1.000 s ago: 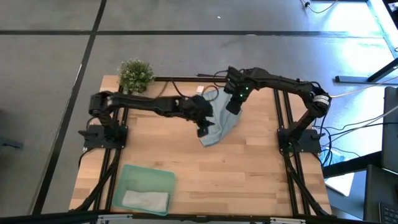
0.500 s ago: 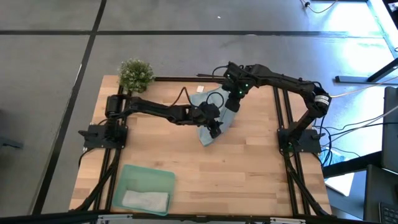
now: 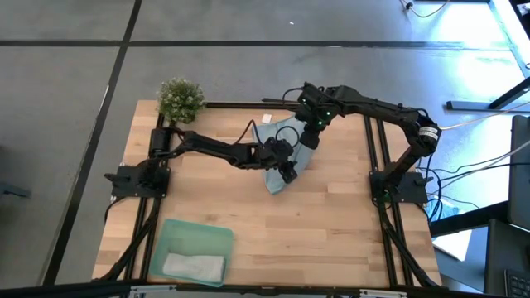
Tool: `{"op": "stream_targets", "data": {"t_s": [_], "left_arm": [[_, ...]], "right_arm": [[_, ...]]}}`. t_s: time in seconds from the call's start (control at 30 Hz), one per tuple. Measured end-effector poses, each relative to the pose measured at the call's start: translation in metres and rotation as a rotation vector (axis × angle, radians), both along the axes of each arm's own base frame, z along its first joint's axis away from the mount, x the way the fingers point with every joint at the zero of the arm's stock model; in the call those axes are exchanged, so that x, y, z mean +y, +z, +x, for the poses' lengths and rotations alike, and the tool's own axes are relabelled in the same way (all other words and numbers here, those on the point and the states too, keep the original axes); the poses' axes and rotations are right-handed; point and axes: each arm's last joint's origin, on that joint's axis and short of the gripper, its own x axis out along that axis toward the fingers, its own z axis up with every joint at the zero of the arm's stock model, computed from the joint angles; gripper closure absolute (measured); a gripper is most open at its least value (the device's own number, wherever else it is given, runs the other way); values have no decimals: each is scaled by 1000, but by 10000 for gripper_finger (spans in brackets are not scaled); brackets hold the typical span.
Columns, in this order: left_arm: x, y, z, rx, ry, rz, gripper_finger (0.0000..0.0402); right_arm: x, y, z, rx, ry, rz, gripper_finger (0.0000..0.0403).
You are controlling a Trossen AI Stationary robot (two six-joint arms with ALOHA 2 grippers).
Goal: Roll microfiber towels into tight, uniform cylinder then place into a basket
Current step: Roll the blue microfiber cloth
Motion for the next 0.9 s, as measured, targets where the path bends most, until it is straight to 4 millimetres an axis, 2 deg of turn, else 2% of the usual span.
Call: {"op": "stream_targets", "data": {"t_s": [0.17, 0.53, 0.77, 0.9], "left_arm": [[0, 0, 0, -2, -18, -19, 218], [-18, -1, 2, 8, -81, -18, 218], [-34, -2, 2, 31, -140, 11, 218], [-38, -4, -1, 32, -65, -73, 218]], "right_arm": [[-3, 14, 3, -18, -5, -65, 402], [-7, 77, 8, -164, 2, -192, 402], [-7, 97, 6, -203, 12, -224, 402], [-6, 102, 6, -216, 16, -234, 402]]}}
